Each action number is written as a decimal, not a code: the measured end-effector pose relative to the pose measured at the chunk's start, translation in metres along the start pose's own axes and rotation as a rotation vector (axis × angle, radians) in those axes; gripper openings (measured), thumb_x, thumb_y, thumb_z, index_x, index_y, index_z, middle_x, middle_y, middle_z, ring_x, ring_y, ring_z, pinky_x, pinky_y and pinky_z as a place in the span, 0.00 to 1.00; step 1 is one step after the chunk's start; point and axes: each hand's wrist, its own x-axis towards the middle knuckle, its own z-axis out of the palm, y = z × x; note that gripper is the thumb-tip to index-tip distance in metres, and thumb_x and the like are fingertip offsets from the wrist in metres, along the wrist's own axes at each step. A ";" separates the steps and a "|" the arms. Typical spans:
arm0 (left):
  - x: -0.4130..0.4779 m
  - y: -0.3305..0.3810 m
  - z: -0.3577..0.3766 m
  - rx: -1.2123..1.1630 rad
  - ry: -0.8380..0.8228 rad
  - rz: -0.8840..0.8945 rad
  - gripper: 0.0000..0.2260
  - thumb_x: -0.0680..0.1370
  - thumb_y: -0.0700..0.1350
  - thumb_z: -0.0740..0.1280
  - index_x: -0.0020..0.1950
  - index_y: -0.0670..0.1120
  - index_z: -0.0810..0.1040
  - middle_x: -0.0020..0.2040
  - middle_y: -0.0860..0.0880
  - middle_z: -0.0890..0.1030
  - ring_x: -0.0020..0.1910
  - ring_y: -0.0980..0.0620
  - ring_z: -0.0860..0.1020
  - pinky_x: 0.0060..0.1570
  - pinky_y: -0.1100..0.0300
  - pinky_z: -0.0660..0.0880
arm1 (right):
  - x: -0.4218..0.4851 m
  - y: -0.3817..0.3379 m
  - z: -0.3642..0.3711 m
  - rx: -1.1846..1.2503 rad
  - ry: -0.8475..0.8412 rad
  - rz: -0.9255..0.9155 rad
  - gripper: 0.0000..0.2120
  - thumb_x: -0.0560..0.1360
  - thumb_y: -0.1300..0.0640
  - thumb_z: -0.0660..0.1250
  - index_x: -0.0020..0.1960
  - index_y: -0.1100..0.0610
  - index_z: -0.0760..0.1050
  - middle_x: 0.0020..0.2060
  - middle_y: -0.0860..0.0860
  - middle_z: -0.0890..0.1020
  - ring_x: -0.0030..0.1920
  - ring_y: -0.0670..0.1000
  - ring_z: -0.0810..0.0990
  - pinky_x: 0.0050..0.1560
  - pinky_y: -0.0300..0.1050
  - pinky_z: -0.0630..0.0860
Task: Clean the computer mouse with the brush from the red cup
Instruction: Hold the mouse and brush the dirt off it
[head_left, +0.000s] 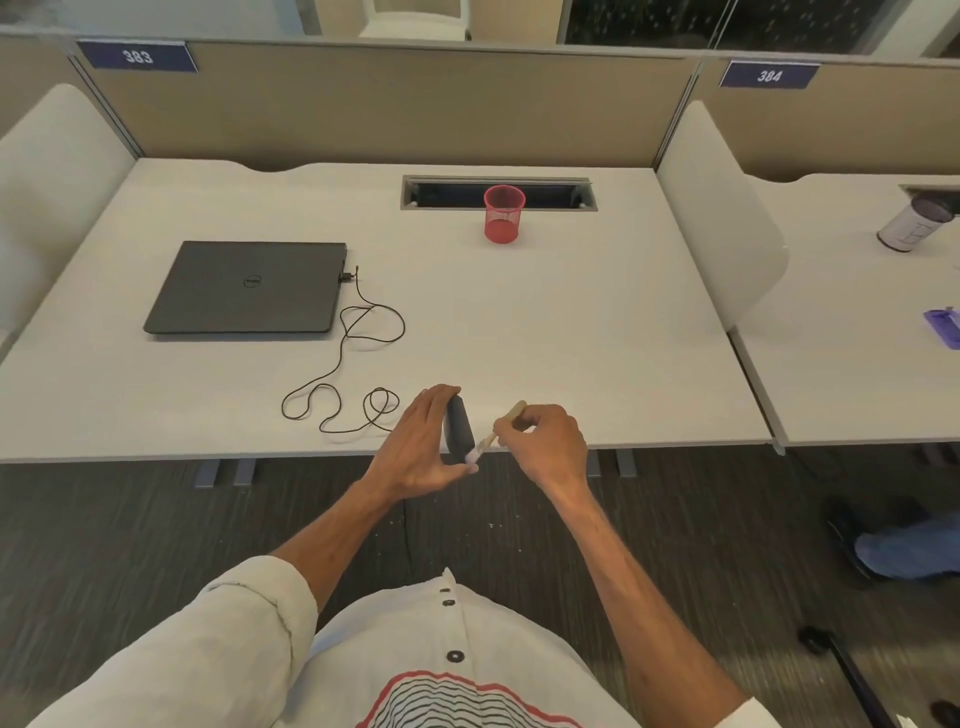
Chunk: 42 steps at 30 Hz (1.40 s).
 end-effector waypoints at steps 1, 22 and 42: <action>0.000 0.000 0.000 -0.002 0.005 0.002 0.54 0.71 0.65 0.82 0.86 0.45 0.57 0.85 0.45 0.63 0.83 0.44 0.67 0.83 0.45 0.68 | 0.002 0.001 0.000 0.121 0.005 0.041 0.11 0.79 0.44 0.76 0.42 0.49 0.87 0.36 0.38 0.85 0.32 0.43 0.82 0.40 0.40 0.76; -0.011 -0.008 -0.001 -0.157 -0.021 0.018 0.52 0.71 0.58 0.85 0.84 0.49 0.55 0.80 0.48 0.68 0.74 0.46 0.76 0.70 0.51 0.80 | 0.002 0.014 0.007 0.751 0.044 0.444 0.07 0.82 0.47 0.75 0.51 0.50 0.87 0.42 0.42 0.91 0.39 0.48 0.86 0.41 0.45 0.80; -0.015 -0.014 -0.004 -0.188 -0.085 0.058 0.53 0.69 0.59 0.85 0.85 0.55 0.55 0.84 0.54 0.66 0.79 0.50 0.72 0.79 0.48 0.73 | 0.003 0.018 0.023 0.721 0.160 0.369 0.08 0.81 0.50 0.76 0.45 0.50 0.88 0.41 0.46 0.91 0.32 0.47 0.80 0.54 0.53 0.79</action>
